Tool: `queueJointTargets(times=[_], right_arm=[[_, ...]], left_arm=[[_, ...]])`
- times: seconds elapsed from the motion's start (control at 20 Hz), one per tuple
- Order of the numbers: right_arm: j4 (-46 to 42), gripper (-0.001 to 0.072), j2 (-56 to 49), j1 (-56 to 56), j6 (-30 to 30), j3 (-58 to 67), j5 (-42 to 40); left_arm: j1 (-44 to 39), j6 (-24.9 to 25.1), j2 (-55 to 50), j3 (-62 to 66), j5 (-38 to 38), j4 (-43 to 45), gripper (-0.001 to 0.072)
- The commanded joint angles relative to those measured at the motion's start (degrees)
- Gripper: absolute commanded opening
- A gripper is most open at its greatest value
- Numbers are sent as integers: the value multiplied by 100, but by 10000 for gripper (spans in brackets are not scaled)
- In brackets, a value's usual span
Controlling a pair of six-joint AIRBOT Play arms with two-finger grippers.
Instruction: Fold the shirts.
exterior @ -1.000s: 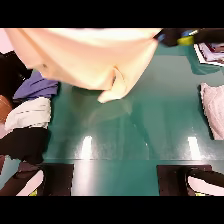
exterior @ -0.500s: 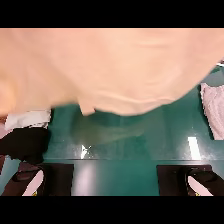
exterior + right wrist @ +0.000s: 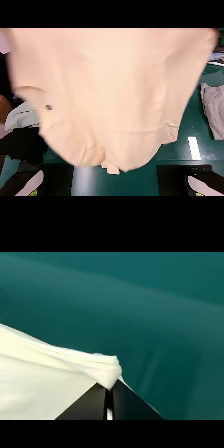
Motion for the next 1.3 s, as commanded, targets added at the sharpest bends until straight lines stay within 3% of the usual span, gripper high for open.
queueJointTargets(times=[0.0, 0.15, 0.35, 0.4, 0.45, 0.5, 0.55, 0.75, 0.9, 1.1, 1.25], right_arm=[[-39, 13, -1200, -11, 28, -518, -94], [201, 14, -2146, -11, -42, -525, -487], [673, 16, -3053, -11, -52, 109, -511], [780, 64, -3202, -13, -52, 289, -446], [905, 285, -3307, -13, -52, 459, -363], [986, 352, -3362, -13, -48, 599, -273], [1132, 352, -3373, -13, -52, 708, -114], [1217, 351, -2953, -140, -295, 533, 713], [1340, 351, -2103, -326, -426, -564, 660], [2371, 351, -837, -748, -540, -2288, 170], [2474, 351, -160, -922, -551, -3084, -245]], left_arm=[[7, 260, -997, -1069, 162, 17, 24], [9, 619, -2011, -1150, 592, 15, 24], [9, 608, -2699, -1152, 911, 20, 26], [9, 592, -2750, -1152, 850, 37, 63], [9, 590, -2758, -1152, 798, 48, 324], [17, 577, -2739, -1150, 719, 48, 536], [52, 507, -2721, -1132, 520, 50, 496], [304, 345, -2293, -1440, -732, 328, 492], [304, 103, -1263, -2872, -603, 944, 493], [267, -24, -63, -5139, -396, 533, 492], [24, -63, 223, -6201, 68, 101, 492]])
